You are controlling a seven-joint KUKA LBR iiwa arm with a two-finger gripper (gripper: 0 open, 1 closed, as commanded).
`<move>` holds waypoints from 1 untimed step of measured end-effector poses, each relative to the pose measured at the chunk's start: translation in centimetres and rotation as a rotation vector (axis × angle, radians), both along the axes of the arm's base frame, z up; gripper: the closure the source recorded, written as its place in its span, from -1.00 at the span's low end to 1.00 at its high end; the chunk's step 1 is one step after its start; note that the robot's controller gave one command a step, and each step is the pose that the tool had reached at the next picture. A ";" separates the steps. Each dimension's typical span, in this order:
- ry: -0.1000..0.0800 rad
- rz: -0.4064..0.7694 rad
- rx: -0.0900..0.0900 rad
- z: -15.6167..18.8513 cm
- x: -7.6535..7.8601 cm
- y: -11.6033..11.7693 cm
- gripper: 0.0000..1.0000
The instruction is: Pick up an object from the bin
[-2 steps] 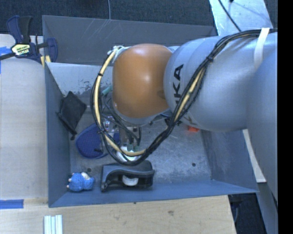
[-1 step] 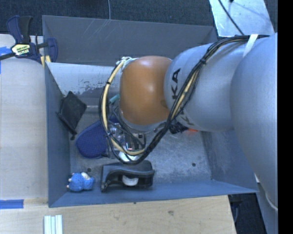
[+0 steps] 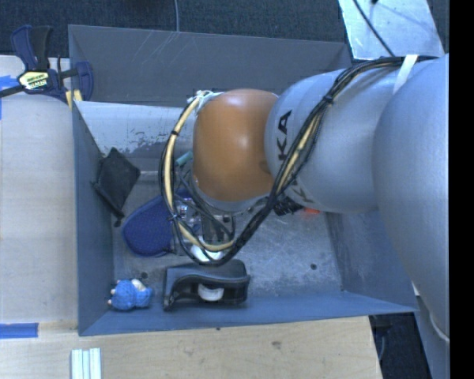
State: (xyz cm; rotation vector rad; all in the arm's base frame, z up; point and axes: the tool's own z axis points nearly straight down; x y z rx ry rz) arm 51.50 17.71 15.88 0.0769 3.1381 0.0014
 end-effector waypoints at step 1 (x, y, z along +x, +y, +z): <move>-0.009 -0.026 0.002 9.5 0.9 -0.6 1.00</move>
Offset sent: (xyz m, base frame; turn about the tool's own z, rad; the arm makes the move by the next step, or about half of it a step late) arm 0.0065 -0.0059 0.0896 0.0289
